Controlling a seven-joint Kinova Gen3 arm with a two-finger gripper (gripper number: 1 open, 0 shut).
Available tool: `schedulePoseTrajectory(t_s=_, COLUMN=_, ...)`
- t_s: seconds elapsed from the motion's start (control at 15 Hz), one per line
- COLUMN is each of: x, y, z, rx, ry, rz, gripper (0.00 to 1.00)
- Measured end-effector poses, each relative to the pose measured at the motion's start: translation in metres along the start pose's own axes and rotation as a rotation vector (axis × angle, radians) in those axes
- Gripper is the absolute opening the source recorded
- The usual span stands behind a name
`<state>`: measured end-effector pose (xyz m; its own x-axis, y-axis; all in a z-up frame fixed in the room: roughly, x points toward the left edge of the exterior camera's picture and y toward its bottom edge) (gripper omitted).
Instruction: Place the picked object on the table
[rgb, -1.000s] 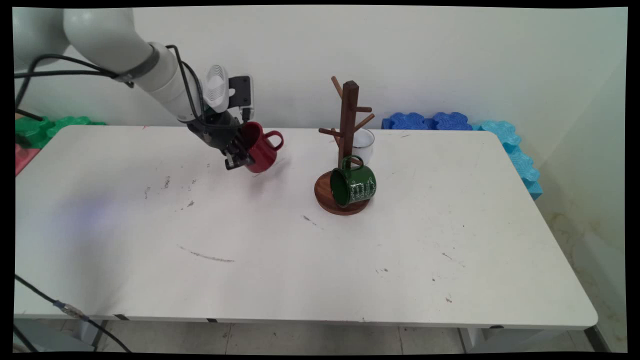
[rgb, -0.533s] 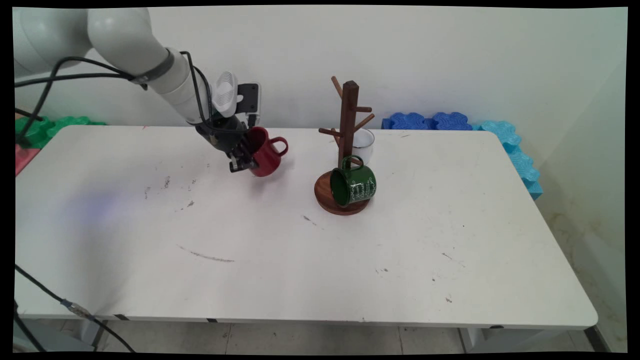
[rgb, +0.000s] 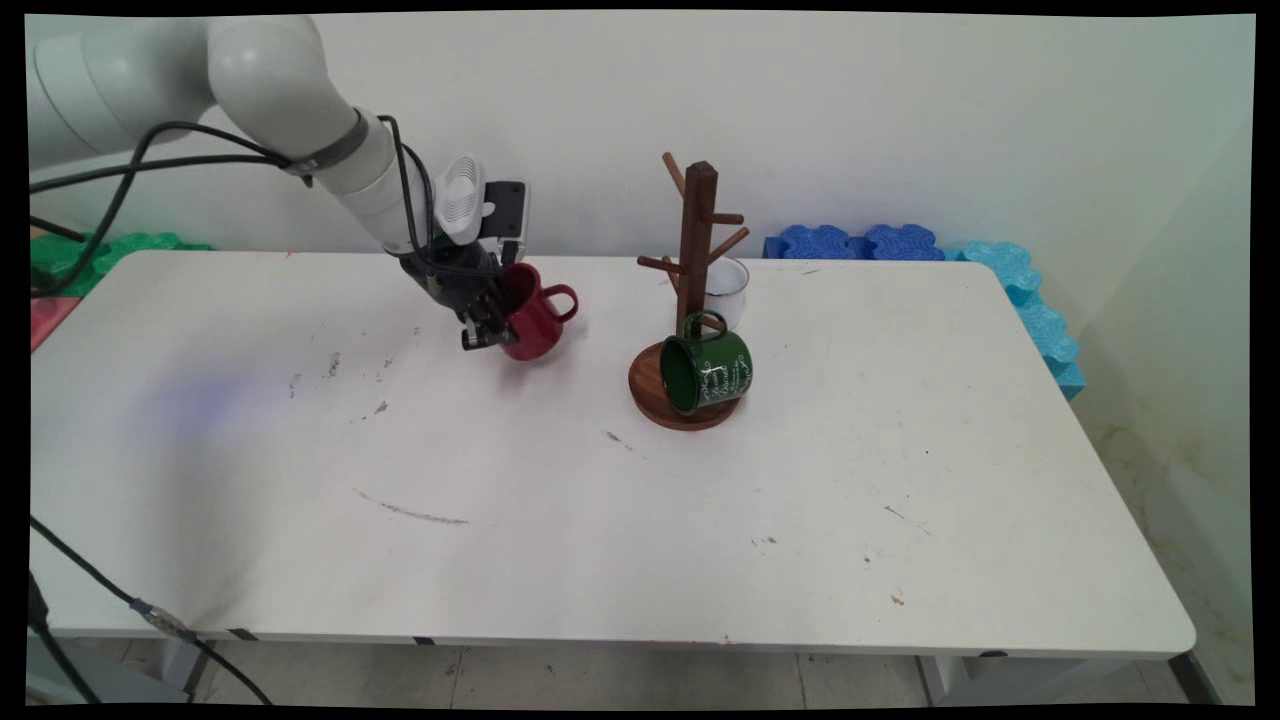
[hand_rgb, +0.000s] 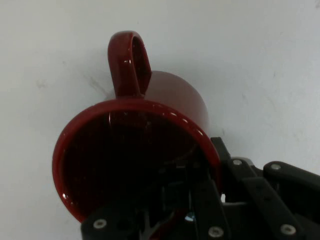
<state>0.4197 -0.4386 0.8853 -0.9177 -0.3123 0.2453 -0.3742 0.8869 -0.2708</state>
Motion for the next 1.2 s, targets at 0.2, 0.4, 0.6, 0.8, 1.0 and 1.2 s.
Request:
schedulePoseTrajectory(t_s=0.2, x=-0.002, y=-0.002, z=0.006, rx=-0.005, ry=-0.011, rz=0.014, gripper=0.00)
schedulePoseTrajectory(t_s=0.4, x=-0.005, y=-0.005, z=0.010, rx=-0.008, ry=-0.021, rz=0.026, gripper=0.00)
schedulePoseTrajectory(t_s=0.6, x=-0.007, y=-0.007, z=0.014, rx=-0.010, ry=-0.030, rz=0.035, gripper=0.00)
schedulePoseTrajectory(t_s=0.8, x=-0.010, y=-0.008, z=0.017, rx=-0.012, ry=-0.037, rz=0.041, gripper=0.00)
schedulePoseTrajectory(t_s=1.0, x=-0.012, y=-0.008, z=0.019, rx=-0.013, ry=-0.043, rz=0.044, gripper=0.00)
schedulePoseTrajectory(t_s=1.2, x=-0.014, y=-0.008, z=0.021, rx=-0.015, ry=-0.047, rz=0.047, gripper=1.00)
